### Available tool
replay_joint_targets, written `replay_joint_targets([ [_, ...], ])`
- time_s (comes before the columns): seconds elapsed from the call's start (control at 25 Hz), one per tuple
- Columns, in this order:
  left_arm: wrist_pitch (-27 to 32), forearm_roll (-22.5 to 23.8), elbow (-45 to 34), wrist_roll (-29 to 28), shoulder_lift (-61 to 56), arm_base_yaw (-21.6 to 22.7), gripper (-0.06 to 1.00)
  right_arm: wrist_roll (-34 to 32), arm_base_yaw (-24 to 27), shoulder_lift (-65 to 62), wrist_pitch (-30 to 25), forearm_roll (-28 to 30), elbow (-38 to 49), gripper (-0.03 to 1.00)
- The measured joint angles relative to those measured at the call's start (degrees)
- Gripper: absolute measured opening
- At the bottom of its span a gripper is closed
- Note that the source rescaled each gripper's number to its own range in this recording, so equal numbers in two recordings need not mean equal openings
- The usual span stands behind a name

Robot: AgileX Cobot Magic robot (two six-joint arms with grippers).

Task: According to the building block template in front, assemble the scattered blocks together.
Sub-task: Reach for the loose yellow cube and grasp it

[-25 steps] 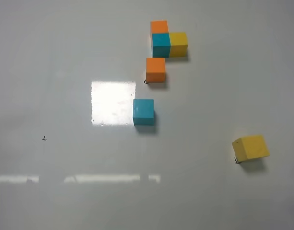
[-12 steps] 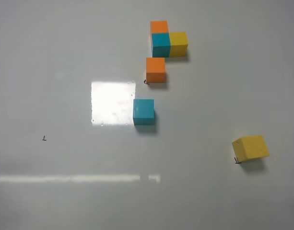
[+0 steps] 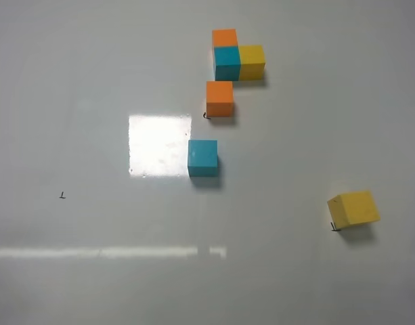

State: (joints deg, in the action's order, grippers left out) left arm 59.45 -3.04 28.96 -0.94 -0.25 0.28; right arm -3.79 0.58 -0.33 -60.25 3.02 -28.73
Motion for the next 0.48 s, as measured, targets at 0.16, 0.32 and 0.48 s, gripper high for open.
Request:
replay_joint_targets([
  [0.16, 0.0, -0.1, 0.0, 0.0, 0.0, 0.8, 0.25, 0.0, 0.0, 0.0, 0.0, 0.0, 0.0, 0.03],
  [0.32, 0.0, -0.1, 0.0, 0.0, 0.0, 0.8, 0.25, 0.0, 0.0, 0.0, 0.0, 0.0, 0.0, 0.00],
  [0.48, 0.0, -0.1, 0.0, 0.0, 0.0, 0.8, 0.25, -0.3, 0.0, 0.0, 0.0, 0.1, 0.0, 0.00],
])
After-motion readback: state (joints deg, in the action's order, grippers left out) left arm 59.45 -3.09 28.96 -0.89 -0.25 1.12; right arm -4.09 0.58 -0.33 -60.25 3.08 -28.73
